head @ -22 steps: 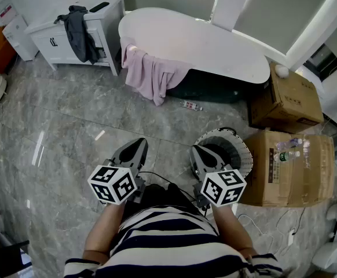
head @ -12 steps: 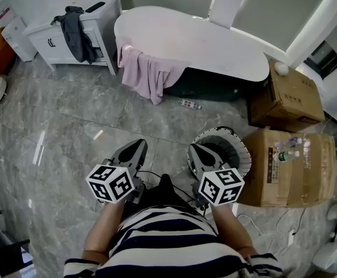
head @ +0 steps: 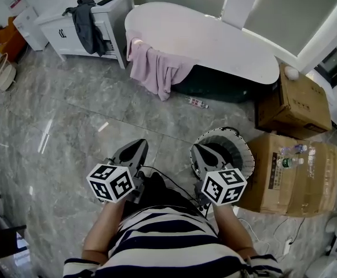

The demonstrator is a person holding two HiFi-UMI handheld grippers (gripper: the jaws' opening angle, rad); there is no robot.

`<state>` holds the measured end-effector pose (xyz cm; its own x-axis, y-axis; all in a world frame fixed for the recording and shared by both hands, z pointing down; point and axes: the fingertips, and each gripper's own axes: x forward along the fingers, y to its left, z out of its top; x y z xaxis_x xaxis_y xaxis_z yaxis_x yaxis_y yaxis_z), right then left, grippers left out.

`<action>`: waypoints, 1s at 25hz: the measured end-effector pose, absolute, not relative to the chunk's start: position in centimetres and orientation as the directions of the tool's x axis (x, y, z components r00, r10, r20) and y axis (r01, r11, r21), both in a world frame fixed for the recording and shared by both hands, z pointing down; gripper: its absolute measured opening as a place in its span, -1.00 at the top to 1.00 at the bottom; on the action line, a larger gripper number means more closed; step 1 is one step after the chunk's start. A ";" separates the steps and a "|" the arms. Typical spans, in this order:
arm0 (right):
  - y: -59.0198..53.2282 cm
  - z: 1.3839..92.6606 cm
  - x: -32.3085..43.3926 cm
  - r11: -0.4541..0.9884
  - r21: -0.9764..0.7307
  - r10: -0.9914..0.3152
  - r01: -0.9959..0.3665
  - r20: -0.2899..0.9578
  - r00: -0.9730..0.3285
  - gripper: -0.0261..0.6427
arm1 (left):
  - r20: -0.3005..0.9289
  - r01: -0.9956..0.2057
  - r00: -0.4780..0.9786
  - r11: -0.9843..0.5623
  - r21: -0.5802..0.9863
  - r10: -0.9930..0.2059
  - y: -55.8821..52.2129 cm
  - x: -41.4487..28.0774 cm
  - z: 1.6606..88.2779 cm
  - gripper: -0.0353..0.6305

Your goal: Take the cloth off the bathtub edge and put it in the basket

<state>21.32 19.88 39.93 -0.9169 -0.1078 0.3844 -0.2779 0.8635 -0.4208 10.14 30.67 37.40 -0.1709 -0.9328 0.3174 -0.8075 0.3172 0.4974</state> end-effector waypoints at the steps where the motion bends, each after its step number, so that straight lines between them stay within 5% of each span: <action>1: 20.1 40.1 21.2 0.864 -0.423 -0.100 -0.273 0.388 -0.916 0.84 | 0.322 -0.803 -0.177 0.326 0.499 -0.930 31.0 10.0 37.6 0.84; 25: 19.1 40.4 5.3 0.880 -0.390 -0.088 -0.271 0.427 -0.900 0.84 | 0.236 -0.769 -0.110 0.233 0.596 -0.965 29.0 -5.0 38.1 0.84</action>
<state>5.34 19.12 40.44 -0.8998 -0.0878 0.4274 -0.2711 0.8800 -0.3900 -5.00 29.00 38.15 -0.1098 -0.9655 0.2362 -0.7687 0.2331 0.5956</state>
